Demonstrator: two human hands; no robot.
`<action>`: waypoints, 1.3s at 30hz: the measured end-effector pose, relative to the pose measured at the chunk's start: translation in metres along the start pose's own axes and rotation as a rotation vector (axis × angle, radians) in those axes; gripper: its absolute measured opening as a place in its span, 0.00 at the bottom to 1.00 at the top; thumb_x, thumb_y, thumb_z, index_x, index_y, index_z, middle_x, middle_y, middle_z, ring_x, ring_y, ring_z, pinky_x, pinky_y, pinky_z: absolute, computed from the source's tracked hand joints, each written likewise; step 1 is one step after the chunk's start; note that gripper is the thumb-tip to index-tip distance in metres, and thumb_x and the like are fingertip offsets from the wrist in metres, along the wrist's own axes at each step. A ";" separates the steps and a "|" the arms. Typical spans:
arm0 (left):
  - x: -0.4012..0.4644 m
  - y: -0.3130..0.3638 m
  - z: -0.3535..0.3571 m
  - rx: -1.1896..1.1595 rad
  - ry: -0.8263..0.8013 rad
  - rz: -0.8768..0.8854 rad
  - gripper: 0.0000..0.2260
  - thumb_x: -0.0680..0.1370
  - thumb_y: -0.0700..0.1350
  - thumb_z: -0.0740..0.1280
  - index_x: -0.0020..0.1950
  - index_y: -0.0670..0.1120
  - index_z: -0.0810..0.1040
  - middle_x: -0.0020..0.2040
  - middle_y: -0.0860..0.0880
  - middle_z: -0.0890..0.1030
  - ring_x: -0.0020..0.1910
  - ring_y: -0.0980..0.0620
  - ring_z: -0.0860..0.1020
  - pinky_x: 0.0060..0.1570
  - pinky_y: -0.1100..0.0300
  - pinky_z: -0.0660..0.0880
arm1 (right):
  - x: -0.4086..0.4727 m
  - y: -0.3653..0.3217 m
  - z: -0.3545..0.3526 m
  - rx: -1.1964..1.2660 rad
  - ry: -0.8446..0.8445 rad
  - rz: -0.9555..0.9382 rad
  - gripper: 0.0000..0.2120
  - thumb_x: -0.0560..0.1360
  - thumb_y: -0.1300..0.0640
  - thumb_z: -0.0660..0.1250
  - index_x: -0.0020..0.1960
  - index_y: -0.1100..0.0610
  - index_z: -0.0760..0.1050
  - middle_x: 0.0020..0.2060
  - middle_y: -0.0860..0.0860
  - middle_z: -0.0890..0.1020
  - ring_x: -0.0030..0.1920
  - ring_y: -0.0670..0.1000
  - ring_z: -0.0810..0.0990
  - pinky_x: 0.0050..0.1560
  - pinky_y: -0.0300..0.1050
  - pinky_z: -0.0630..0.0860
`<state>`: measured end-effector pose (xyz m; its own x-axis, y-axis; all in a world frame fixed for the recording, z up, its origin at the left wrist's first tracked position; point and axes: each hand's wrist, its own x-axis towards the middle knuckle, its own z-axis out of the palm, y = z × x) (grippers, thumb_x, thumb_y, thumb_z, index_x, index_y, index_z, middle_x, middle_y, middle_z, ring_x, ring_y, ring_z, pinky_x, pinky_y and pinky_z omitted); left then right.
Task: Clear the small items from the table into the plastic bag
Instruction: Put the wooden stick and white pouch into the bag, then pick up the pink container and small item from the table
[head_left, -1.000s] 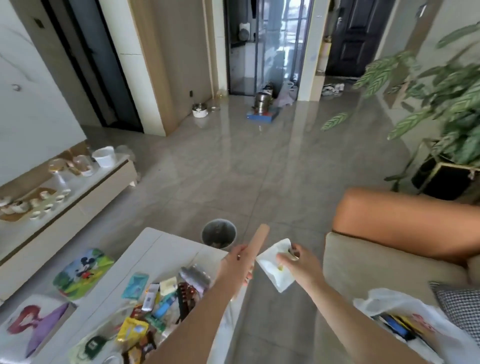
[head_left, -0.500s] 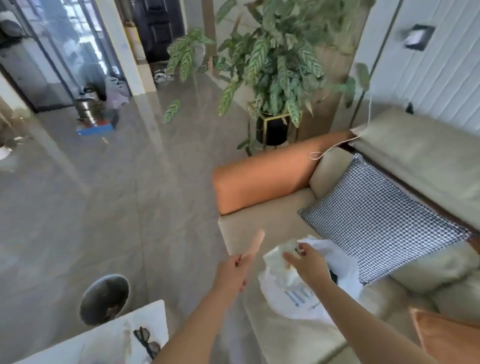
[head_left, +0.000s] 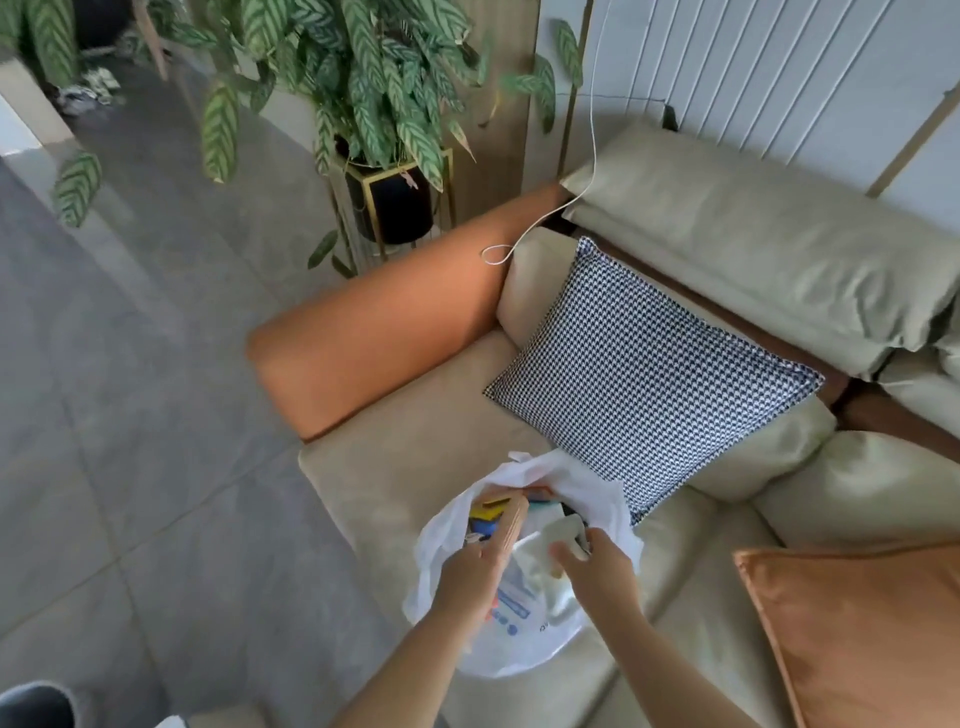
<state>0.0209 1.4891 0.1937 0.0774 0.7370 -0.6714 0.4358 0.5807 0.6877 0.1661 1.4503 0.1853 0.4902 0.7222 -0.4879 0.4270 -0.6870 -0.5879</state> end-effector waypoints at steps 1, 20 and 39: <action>0.012 -0.004 0.010 0.000 0.004 -0.001 0.22 0.75 0.67 0.57 0.37 0.49 0.69 0.27 0.52 0.69 0.26 0.55 0.69 0.25 0.65 0.66 | 0.012 0.005 0.007 -0.020 -0.004 0.008 0.11 0.75 0.47 0.64 0.49 0.55 0.71 0.44 0.49 0.80 0.42 0.49 0.75 0.42 0.44 0.71; 0.113 -0.046 0.059 0.128 0.074 -0.080 0.23 0.81 0.51 0.57 0.74 0.46 0.60 0.67 0.46 0.74 0.64 0.47 0.74 0.62 0.54 0.72 | 0.117 0.049 0.063 -0.254 -0.192 -0.178 0.25 0.78 0.64 0.56 0.74 0.57 0.58 0.70 0.54 0.66 0.66 0.54 0.69 0.65 0.49 0.71; -0.019 -0.146 0.010 -0.009 0.162 -0.191 0.14 0.78 0.50 0.62 0.63 0.53 0.75 0.56 0.49 0.80 0.55 0.49 0.80 0.58 0.53 0.75 | -0.021 0.034 0.125 -0.398 -0.340 -0.573 0.14 0.79 0.56 0.58 0.64 0.52 0.72 0.62 0.48 0.75 0.63 0.51 0.74 0.61 0.45 0.71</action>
<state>-0.0351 1.3869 0.1036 -0.1508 0.6591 -0.7368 0.4211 0.7171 0.5553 0.0755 1.4218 0.0951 -0.1224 0.9141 -0.3866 0.8159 -0.1291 -0.5635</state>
